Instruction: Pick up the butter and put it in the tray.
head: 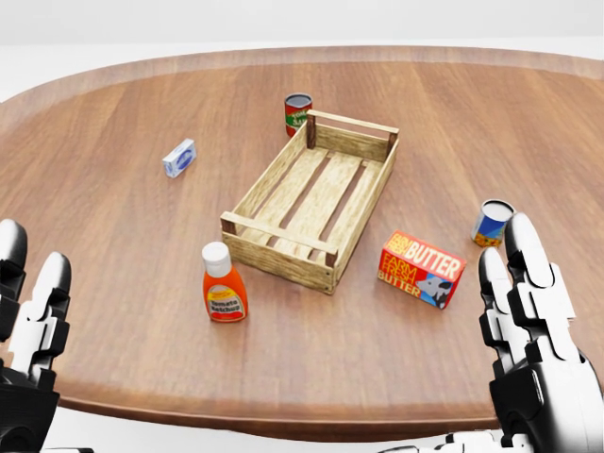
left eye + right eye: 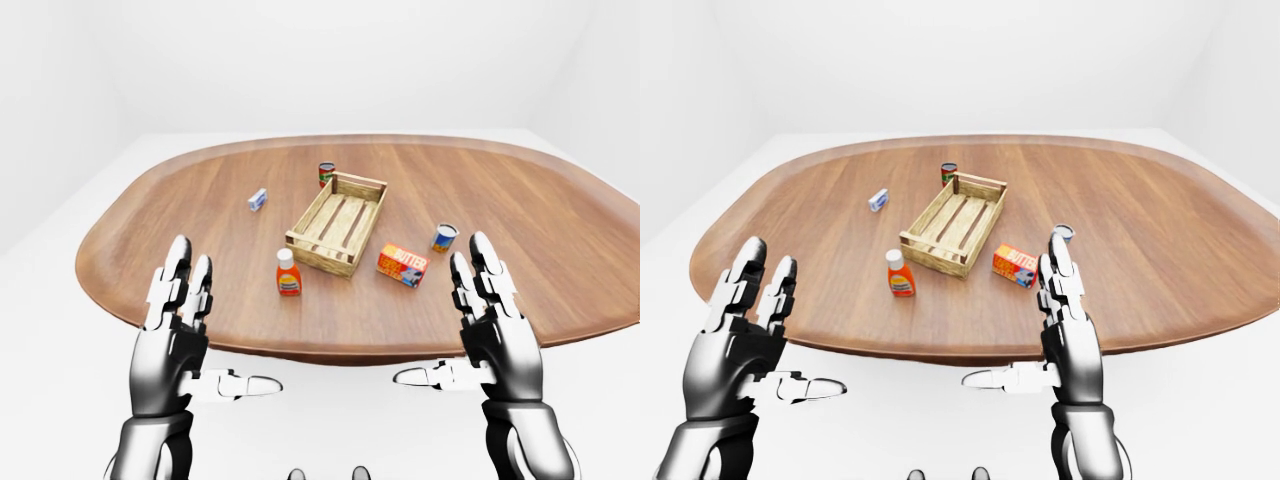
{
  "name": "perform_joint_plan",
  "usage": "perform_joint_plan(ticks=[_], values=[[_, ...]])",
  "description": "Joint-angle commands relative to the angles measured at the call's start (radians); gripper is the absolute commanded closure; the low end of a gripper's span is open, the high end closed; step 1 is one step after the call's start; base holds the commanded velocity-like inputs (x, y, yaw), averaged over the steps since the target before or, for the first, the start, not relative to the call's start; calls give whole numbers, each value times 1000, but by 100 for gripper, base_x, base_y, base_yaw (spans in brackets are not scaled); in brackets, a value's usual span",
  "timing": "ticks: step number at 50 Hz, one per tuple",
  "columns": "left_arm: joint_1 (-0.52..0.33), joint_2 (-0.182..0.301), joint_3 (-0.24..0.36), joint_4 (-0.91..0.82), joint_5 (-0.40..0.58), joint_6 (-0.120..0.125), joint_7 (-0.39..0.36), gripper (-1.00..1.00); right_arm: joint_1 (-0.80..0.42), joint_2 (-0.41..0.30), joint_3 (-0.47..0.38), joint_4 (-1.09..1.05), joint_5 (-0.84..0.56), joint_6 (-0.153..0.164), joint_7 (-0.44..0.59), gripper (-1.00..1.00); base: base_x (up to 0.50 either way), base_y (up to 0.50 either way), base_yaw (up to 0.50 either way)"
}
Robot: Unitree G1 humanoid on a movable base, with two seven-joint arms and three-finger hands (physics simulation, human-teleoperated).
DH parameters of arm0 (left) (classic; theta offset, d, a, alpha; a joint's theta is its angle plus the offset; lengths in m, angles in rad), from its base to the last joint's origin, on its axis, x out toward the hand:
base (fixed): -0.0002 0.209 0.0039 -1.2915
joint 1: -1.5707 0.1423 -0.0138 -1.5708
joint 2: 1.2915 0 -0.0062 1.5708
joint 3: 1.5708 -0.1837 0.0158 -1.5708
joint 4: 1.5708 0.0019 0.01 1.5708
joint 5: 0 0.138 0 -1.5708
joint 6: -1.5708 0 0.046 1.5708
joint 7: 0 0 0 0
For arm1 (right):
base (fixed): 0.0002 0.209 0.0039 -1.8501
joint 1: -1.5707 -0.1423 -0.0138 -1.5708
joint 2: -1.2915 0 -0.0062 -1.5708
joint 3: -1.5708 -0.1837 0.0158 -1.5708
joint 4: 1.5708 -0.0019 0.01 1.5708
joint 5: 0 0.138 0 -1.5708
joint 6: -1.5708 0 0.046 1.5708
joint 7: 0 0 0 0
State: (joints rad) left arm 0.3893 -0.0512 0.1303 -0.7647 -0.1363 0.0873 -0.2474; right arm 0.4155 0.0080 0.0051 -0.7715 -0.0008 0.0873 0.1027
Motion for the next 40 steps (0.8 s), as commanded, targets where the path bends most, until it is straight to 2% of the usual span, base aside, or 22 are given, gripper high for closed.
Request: perform_joint_plan(ticks=[1, 40], values=[[0, -4, 5, -5, -1, 0, -5, -100, 1, 1, -3, 4, 3, 0, 4, -100, 50, 0, 0], [6, -10, 14, -24, -7, 0, -16, -100, -2, 10, -17, -7, 15, 0, 3, -100, 50, 0, 0]])
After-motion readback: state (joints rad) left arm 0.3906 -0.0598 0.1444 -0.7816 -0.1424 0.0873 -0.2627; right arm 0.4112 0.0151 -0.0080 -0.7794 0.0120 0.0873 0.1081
